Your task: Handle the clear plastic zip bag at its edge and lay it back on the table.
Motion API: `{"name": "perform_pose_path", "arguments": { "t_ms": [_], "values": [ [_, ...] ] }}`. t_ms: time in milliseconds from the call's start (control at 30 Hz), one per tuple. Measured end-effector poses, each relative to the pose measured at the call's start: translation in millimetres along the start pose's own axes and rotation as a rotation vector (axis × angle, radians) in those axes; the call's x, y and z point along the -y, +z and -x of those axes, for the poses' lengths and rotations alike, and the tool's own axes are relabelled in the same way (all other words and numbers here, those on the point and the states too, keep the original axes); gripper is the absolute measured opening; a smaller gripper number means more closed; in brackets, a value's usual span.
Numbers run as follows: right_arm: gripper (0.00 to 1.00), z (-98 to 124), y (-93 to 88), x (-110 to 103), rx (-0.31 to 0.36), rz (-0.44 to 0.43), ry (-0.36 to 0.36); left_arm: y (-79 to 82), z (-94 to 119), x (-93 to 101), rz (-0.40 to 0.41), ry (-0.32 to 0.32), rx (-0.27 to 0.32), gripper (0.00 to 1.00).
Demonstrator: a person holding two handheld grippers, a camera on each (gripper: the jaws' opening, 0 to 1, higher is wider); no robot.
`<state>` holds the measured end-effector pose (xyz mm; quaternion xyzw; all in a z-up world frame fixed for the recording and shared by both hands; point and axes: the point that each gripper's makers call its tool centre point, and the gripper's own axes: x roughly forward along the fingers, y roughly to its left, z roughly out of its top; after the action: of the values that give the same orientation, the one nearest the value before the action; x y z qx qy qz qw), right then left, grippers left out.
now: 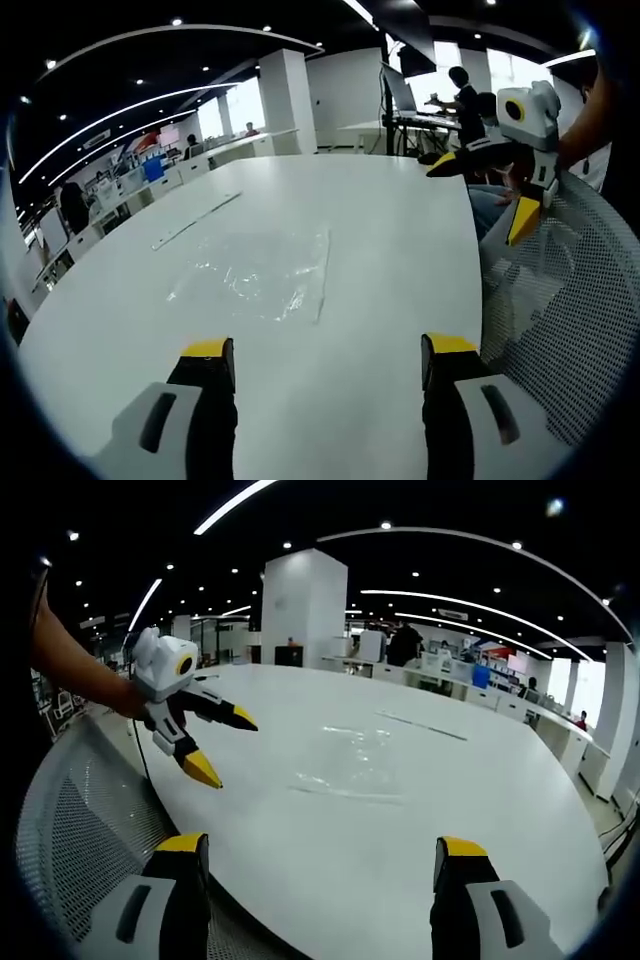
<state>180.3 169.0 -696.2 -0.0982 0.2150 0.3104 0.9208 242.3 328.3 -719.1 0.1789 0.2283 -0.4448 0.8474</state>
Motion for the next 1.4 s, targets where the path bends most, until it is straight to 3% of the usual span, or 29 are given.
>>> {"name": "perform_pose_path", "arguments": {
  "t_ms": [467, 1400],
  "values": [
    [0.93, 1, 1.1, 0, 0.005, -0.003, -0.004, -1.9, -16, 8.9, -0.012, -0.045, -0.026, 0.73],
    [0.92, 1, 2.7, -2, -0.005, -0.009, -0.004, -0.2, -31, 0.1, -0.036, -0.072, -0.05, 0.65]
  ]
}}
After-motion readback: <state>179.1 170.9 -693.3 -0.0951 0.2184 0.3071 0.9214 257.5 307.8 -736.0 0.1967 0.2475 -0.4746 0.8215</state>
